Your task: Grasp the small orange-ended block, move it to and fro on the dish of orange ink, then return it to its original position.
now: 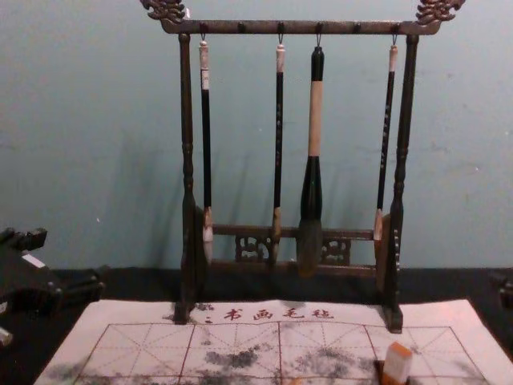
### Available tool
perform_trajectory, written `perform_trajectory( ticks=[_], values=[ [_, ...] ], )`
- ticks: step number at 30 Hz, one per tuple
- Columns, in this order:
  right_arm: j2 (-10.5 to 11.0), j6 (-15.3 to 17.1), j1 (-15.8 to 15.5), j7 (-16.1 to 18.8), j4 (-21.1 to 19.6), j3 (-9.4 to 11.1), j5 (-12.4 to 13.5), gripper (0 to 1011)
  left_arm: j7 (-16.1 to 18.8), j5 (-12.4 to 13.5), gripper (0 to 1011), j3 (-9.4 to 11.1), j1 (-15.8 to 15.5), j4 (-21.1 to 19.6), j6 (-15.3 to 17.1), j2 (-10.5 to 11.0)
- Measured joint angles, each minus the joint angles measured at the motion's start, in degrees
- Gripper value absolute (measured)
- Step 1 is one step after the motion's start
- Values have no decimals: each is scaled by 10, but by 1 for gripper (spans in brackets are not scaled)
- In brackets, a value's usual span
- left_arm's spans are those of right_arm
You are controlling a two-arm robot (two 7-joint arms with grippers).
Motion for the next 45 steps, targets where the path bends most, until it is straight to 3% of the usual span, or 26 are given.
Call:
perform_trajectory(
  ticks=[8,15,21,28,38,45],
  values=[
    [19,-13,-44,63,-39,13,35,1002,0,0,1001,0,0,0,0,0],
    [40,-5,-105,113,-90,19,71,1003,0,0,1001,0,0,0,0,0],
    [40,-5,-126,147,-109,14,85,1003,0,0,1001,0,0,0,0,0],
    [14,2,-108,178,-96,-2,80,1003,0,0,1001,0,0,0,0,0],
    [-35,15,-62,184,-42,-17,47,1002,0,0,1001,0,0,0,0,0],
    [-58,18,-42,191,-16,-18,39,1002,0,0,1001,0,0,0,0,0]
  ],
)
